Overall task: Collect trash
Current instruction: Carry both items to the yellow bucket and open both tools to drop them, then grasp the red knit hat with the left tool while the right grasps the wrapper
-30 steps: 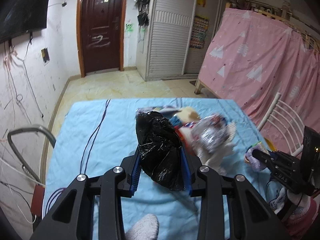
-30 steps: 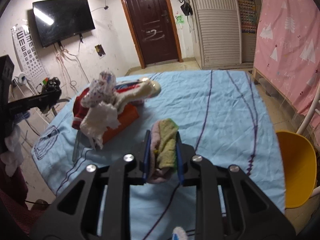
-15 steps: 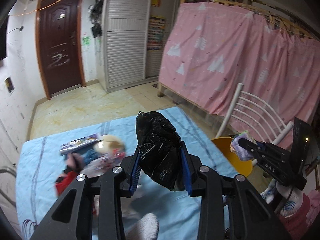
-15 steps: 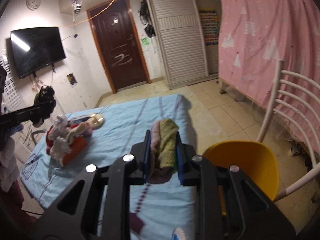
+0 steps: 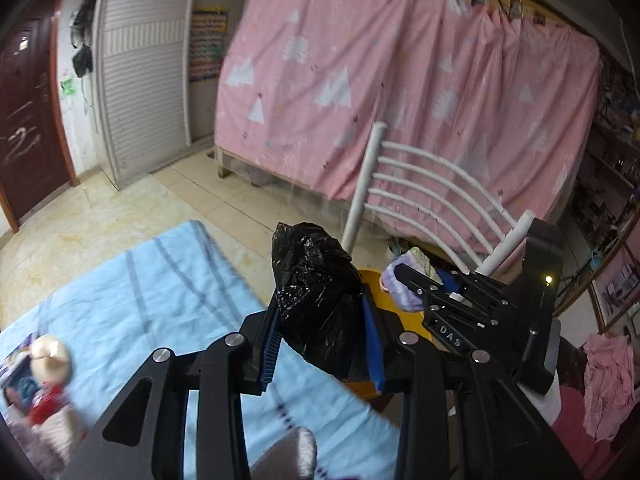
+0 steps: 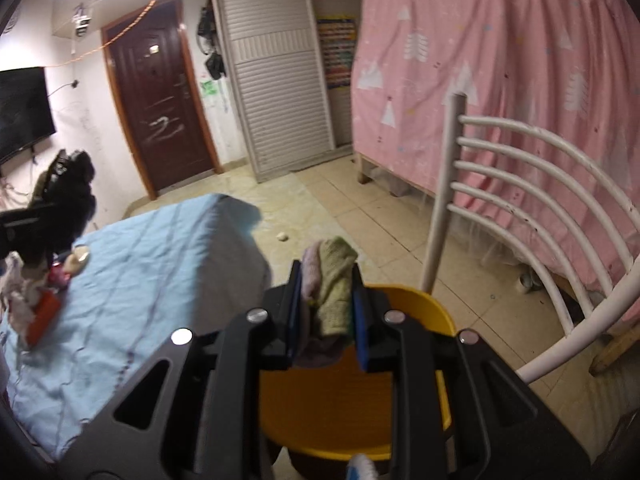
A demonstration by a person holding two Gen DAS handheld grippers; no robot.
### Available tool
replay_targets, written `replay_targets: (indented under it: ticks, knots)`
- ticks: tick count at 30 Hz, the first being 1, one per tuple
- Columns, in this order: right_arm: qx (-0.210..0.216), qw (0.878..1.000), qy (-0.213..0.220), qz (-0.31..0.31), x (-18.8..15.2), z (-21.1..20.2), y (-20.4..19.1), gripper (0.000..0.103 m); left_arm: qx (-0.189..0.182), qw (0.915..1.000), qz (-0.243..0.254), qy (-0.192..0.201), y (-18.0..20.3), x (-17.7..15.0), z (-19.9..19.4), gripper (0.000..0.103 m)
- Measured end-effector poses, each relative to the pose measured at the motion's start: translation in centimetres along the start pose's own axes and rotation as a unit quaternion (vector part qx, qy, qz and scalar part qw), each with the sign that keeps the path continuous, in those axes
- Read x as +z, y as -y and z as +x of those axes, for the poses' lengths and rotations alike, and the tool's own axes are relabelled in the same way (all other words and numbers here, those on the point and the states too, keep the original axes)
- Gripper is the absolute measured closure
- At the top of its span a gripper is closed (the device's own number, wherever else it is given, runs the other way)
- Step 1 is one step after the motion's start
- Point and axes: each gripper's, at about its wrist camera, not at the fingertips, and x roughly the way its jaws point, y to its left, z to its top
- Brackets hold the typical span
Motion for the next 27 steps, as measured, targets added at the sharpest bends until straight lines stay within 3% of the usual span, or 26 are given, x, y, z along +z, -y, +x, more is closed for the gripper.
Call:
replay_targets:
  ticks: [3,5,7,9,11,12,18,27]
  knots:
    - [-0.006,1.0,-0.006,0.015,-0.3,1.2,1.6,0.078,-0.008,0.9998,0.0,-0.019,1.4,1.1,2.4,0.077]
    - [-0.006,1.0,-0.01,0.027,-0.7,1.5,2.4,0.059,-0.018,0.9993,-0.003,-0.033,2.2,1.6,4.0,0.077]
    - [-0.004,0.999,-0.009,0.04,-1.2,1.6,3.4,0.047,-0.024,0.9985,-0.006,-0.05,2.5,1.8,6.0,0.073]
    - [-0.006,0.999,-0.01,0.047,-1.4,1.6,4.1,0.045,-0.024,0.9975,-0.009,-0.066,2.8,1.9,7.4,0.065]
    - [-0.005,0.998,-0.012,0.055,-1.6,1.5,4.5,0.045,-0.019,0.9967,-0.012,-0.078,2.8,1.8,8.9,0.045]
    - [-0.005,0.998,-0.012,0.056,-1.7,1.5,4.5,0.044,-0.018,0.9965,-0.015,-0.08,2.9,1.8,9.3,0.042]
    - [0.001,0.999,-0.011,0.052,-1.5,1.3,4.1,0.041,-0.019,0.9962,-0.021,-0.082,3.0,1.6,9.0,0.04]
    - [0.028,0.999,0.006,0.023,0.2,-0.8,0.2,0.032,-0.018,0.9979,-0.039,-0.047,1.4,1.4,3.5,0.035]
